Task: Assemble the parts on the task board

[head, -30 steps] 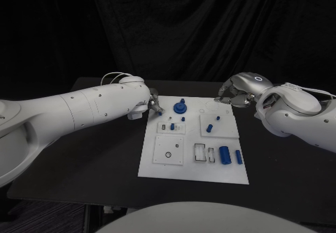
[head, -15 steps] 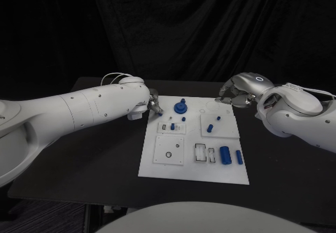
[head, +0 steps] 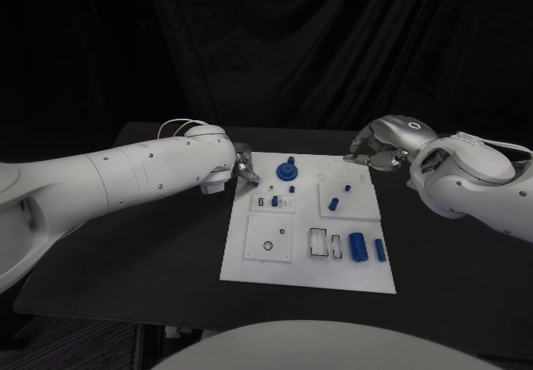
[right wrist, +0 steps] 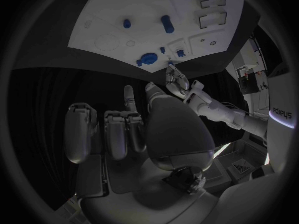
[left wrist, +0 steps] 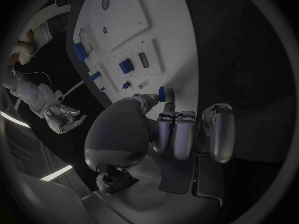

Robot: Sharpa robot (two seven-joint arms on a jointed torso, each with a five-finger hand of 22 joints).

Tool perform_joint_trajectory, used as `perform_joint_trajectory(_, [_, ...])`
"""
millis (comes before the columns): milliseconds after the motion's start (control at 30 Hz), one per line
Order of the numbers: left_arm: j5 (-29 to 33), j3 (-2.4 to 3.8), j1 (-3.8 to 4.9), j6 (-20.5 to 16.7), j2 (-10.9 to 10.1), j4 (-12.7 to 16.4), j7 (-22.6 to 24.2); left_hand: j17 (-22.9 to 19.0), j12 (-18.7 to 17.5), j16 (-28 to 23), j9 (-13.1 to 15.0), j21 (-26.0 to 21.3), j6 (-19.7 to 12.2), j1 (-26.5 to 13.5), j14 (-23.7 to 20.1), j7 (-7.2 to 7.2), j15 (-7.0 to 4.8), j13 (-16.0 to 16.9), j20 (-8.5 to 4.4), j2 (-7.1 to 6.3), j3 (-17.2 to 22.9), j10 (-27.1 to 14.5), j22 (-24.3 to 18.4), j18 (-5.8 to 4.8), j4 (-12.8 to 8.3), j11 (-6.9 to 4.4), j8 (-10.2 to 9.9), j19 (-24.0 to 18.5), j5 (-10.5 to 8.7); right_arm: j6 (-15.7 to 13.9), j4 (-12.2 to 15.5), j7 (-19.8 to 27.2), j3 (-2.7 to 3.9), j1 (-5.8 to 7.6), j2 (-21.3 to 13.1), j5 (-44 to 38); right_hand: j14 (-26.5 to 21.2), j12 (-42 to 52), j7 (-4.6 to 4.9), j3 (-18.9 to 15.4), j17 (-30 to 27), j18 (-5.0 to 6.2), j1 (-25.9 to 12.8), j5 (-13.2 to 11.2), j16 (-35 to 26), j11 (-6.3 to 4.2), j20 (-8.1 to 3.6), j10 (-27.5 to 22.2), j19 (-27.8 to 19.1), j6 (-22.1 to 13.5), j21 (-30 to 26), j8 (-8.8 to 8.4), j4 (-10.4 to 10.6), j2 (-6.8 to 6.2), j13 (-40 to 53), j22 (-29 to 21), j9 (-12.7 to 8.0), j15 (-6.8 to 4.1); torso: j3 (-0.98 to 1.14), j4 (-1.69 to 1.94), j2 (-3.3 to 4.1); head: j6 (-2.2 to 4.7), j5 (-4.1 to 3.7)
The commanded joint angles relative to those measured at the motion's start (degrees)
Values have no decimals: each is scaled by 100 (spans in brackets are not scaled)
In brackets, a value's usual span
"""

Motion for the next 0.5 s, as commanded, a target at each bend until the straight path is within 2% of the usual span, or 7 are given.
perform_joint_trajectory(33, [7,5,-11,-306,-139,262,89,1510,-4,15,3,-37,82,-24,605,-12,-29,1506,-44,-63,99,595,1094,32,-9,-53,30,-12,-45,-8,-1,-103,4,-10,-23,-19,610,15,-15,-12,1507,98,34,12,17,48,32,597,159,35,-33,-18,-23,15,1510,1200,-7,26,3,0,-7,-1,6])
perform_joint_trajectory(300, [7,5,2,-561,-589,965,-37,1510,-4,15,21,-31,217,-152,605,-48,-57,1506,-70,-156,279,595,1109,28,-40,-85,68,6,-153,-11,-25,-108,4,-11,-32,-19,610,15,-15,-12,1507,98,34,12,17,48,32,597,159,35,-33,-18,-23,15,1510,1200,-7,26,1,4,-14,-1,22])
perform_joint_trajectory(367, [30,5,4,-627,-703,1151,-96,1510,-4,15,30,-29,263,-201,605,-61,-68,1506,-81,-177,330,595,1114,27,-49,-98,81,13,-253,-11,-32,-108,4,-11,-32,-19,610,15,-15,-12,1507,98,34,12,17,48,32,597,159,35,-33,-18,-23,15,1510,1200,-7,26,5,4,-17,-1,32])
perform_joint_trajectory(400, [113,5,5,-674,-761,1250,-138,1510,-4,15,37,-30,298,-240,605,-72,-78,1506,-91,-188,365,595,1118,26,-60,-108,90,18,-399,-10,-35,-109,4,-11,-32,-19,610,15,-15,-12,1507,98,34,12,17,48,32,597,159,35,-33,-18,-23,15,1510,1200,-7,26,7,2,-15,-1,39])
perform_joint_trajectory(500, [407,5,6,-733,-858,1418,-217,1510,-4,15,39,-23,311,-231,605,-83,-84,1506,-96,-193,397,595,1124,23,-88,-115,91,26,-438,-9,-43,-109,3,-12,-38,-19,610,15,-15,-12,1507,98,34,12,17,48,32,597,159,35,-33,-18,-23,15,1510,1200,-7,26,7,3,-14,-1,42])
